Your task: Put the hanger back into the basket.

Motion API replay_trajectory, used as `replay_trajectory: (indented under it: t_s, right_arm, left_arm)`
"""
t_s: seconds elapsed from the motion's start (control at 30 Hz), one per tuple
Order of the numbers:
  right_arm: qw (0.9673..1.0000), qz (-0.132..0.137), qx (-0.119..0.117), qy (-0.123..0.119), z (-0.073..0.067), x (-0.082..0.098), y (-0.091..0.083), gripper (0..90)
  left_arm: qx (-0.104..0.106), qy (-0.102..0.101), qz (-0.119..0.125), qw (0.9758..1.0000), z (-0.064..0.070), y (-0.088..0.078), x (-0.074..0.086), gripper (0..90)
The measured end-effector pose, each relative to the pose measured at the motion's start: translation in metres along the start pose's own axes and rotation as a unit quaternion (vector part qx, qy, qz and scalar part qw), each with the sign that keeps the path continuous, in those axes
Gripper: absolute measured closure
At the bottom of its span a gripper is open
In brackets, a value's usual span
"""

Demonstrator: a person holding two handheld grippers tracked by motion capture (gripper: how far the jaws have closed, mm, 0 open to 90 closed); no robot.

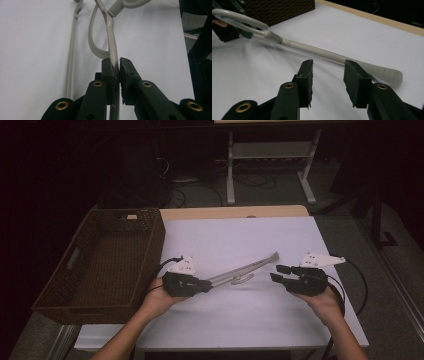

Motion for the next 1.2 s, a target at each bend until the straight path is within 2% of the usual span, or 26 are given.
replay_trajectory:
  t_s: [0.1, 0.13, 0.17, 0.4, 0.57, 0.67, 0.8, 0.9, 0.93, 1.0, 1.2]
  right_arm:
    - [1.0000, 0.006, -0.002, 0.002, 0.001, -0.001, -0.002, 55.3]
    - [0.9999, 0.010, 0.001, 0.006, 0.001, -0.002, -0.004, 50.4]
    - [0.9999, 0.010, 0.001, 0.006, 0.001, -0.002, -0.004, 50.4]
    - [0.9993, 0.036, 0.002, 0.008, -0.003, -0.011, -0.012, 25.9]
    - [0.9980, 0.063, -0.008, 0.007, -0.009, -0.020, -0.019, 23.7]
    - [0.9975, 0.070, -0.009, 0.006, -0.011, -0.023, -0.022, 23.7]
    - [0.9970, 0.077, -0.006, 0.008, -0.009, -0.025, -0.025, 23.7]
    - [0.9967, 0.080, -0.004, 0.006, -0.009, -0.026, -0.026, 23.8]
    - [0.9966, 0.082, -0.003, 0.006, -0.009, -0.027, -0.027, 23.8]
    - [0.9965, 0.084, -0.003, 0.006, -0.009, -0.027, -0.028, 23.8]
    - [0.9962, 0.086, -0.001, 0.005, -0.008, -0.028, -0.028, 23.6]
  left_arm:
    - [-0.003, 0.001, 0.003, 1.0000, 0.000, -0.002, -0.002, 83.5]
    - [-0.005, 0.001, 0.005, 1.0000, 0.000, -0.004, -0.004, 83.5]
    - [-0.005, 0.001, 0.005, 1.0000, 0.000, -0.004, -0.004, 83.5]
    - [-0.015, 0.001, 0.013, 0.9998, 0.001, -0.012, -0.016, 83.4]
    - [-0.022, -0.008, 0.016, 0.9996, -0.001, -0.021, -0.024, 83.4]
    - [-0.035, -0.012, 0.014, 0.9992, -0.004, -0.029, -0.033, 83.4]
    - [-0.037, -0.017, 0.019, 0.9990, -0.006, -0.037, -0.039, 83.4]
    - [-0.046, -0.012, 0.020, 0.9987, -0.008, -0.049, -0.047, 83.4]
    - [-0.052, -0.009, 0.022, 0.9984, -0.010, -0.058, -0.052, 83.4]
    - [-0.055, -0.008, 0.024, 0.9982, -0.011, -0.063, -0.054, 83.4]
    - [-0.077, -0.012, 0.034, 0.9964, -0.018, -0.098, -0.064, 83.4]
Point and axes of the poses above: each handheld gripper's, and its own axes: y roughly forward along the jaws, x roughly out of its underside, z roughly to its right, the point moved 6 cm from there along y, roughly forward along the jaws, and after that the axes turned 8 degrees about y, right-handed, at the moved point
